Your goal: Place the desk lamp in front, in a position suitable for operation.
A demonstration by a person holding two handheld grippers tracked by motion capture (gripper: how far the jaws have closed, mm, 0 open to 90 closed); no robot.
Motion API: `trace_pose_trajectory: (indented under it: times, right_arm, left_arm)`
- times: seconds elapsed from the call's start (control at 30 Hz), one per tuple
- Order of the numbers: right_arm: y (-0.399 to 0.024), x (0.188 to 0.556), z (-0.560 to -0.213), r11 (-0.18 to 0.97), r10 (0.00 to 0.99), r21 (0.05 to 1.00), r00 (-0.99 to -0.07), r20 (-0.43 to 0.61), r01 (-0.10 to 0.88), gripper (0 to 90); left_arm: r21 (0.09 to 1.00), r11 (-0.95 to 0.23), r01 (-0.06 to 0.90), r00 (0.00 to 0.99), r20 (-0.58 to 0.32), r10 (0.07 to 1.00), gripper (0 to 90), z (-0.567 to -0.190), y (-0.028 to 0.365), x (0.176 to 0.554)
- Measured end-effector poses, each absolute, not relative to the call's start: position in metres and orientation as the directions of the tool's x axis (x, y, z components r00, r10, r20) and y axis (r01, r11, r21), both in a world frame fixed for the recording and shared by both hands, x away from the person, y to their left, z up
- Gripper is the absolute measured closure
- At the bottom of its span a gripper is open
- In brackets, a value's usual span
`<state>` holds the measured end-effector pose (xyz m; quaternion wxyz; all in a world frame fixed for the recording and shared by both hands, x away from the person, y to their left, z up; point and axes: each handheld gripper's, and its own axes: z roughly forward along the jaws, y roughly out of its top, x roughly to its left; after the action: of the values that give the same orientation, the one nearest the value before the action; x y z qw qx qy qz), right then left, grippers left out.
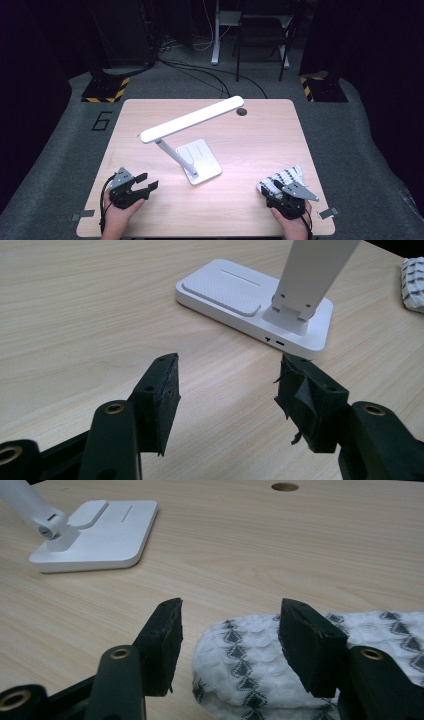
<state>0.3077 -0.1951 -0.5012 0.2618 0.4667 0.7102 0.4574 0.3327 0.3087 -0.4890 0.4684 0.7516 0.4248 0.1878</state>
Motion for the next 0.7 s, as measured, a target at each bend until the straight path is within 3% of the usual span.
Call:
trace_pose_trajectory:
  times: [0.53,0.7]
  right_arm:
    - [-0.211,0.310,-0.495,0.152,0.930,0.899,-0.367,0.010,0.411,44.0]
    - [-0.230,0.311,-0.497,0.104,0.946,0.884,-0.320,0.054,0.456,43.6]
  left_arm:
    - [0.863,-0.184,0.470,0.562,-0.131,0.817,41.3,-0.488,0.311,0.330]
    - [0.866,-0.198,0.458,0.569,-0.115,0.815,41.2,-0.488,0.311,0.331]
